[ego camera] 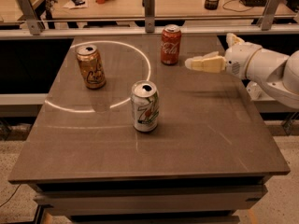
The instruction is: Knock coke can over
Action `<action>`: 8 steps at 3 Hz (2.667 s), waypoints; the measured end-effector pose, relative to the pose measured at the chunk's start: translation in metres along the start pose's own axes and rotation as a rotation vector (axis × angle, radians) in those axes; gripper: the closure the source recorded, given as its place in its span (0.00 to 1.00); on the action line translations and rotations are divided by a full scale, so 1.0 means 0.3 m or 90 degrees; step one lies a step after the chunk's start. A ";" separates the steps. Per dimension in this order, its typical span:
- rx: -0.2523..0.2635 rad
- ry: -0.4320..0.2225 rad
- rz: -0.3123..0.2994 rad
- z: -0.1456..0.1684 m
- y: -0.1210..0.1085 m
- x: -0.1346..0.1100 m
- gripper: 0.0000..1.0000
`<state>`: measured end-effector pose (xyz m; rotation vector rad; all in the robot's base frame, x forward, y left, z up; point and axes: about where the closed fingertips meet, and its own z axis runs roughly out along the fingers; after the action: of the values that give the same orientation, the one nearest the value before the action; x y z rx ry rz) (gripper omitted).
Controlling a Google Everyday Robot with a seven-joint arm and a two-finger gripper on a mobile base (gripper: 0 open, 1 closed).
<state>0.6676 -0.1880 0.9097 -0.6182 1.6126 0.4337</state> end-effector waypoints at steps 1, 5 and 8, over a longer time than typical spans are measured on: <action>-0.020 0.011 0.007 0.092 -0.024 0.034 0.00; -0.136 0.016 0.011 0.420 0.028 0.071 0.00; -0.178 -0.009 0.017 0.497 0.071 0.064 0.47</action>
Offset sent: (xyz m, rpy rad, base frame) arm 0.0810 0.0379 -0.0338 -0.0217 0.0721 0.1518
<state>0.7701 -0.0837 0.8688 -0.8018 1.5613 0.6899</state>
